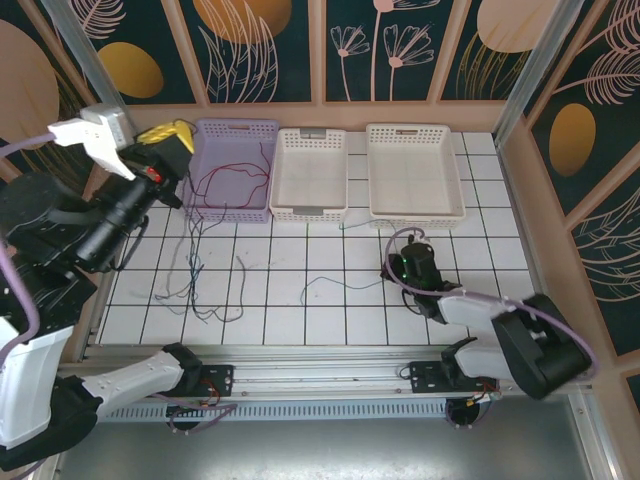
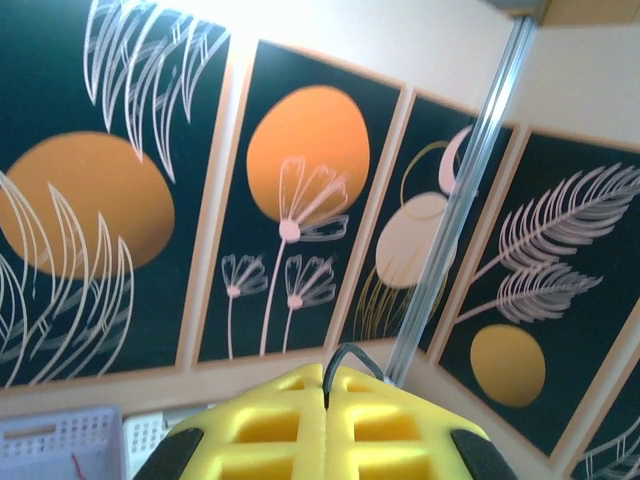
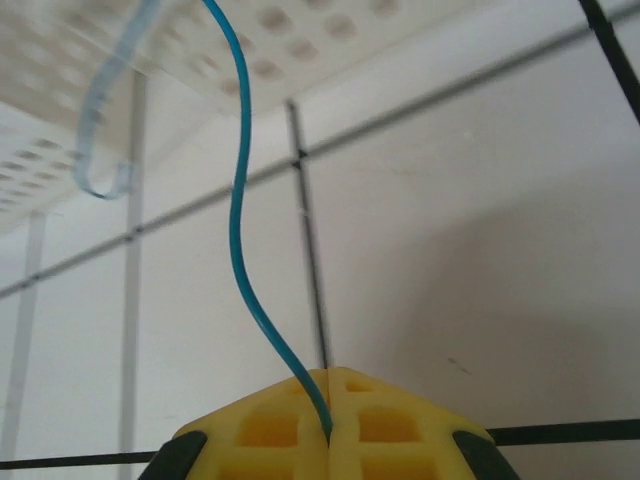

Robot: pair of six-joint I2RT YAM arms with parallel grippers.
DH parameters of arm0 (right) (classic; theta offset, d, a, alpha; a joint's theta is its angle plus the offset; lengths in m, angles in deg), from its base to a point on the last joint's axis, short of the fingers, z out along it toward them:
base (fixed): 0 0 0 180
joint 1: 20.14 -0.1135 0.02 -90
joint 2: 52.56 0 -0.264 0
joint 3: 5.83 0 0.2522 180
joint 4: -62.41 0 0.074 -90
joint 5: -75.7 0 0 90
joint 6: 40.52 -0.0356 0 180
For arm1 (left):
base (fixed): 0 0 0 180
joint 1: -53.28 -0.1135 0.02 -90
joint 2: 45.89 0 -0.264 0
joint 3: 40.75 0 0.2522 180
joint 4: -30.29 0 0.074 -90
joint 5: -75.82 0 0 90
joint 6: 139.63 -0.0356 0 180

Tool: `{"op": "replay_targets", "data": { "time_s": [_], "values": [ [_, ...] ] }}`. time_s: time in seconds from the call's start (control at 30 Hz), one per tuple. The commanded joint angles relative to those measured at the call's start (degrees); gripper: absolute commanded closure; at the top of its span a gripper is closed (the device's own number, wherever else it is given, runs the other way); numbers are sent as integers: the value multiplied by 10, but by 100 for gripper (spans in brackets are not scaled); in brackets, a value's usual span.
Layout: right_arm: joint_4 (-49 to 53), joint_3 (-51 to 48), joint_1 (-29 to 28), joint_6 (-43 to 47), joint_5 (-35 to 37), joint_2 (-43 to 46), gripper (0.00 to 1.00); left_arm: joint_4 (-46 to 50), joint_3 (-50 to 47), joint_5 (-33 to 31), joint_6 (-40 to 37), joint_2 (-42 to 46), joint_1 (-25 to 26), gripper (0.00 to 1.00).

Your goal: Untangle the cables

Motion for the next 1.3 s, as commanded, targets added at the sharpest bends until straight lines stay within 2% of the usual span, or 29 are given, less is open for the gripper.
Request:
{"op": "replay_targets", "data": {
  "time_s": [0.0,0.17,0.4,0.63,0.77,0.97,1.13,1.27],
  "values": [
    [80,27,-10,21,8,98,100,-47,-46,21,7,5,0,100],
    [197,113,-14,55,16,213,100,-108,-118,57,19,4,-1,100],
    [295,294,-15,121,22,213,100,-171,-145,107,27,-33,-1,100],
    [361,519,-2,202,33,104,100,-225,-146,137,15,-65,0,100],
    [375,610,46,228,1,31,100,-252,-157,149,5,-75,-1,100],
    [365,680,144,224,-82,-66,100,-317,-205,185,0,-67,-1,100],
    [329,681,178,215,-111,-135,100,-365,-262,191,-8,-47,-1,100],
    [303,665,190,222,-102,-181,100,-398,-306,192,-10,-35,0,100]
  ]
}}
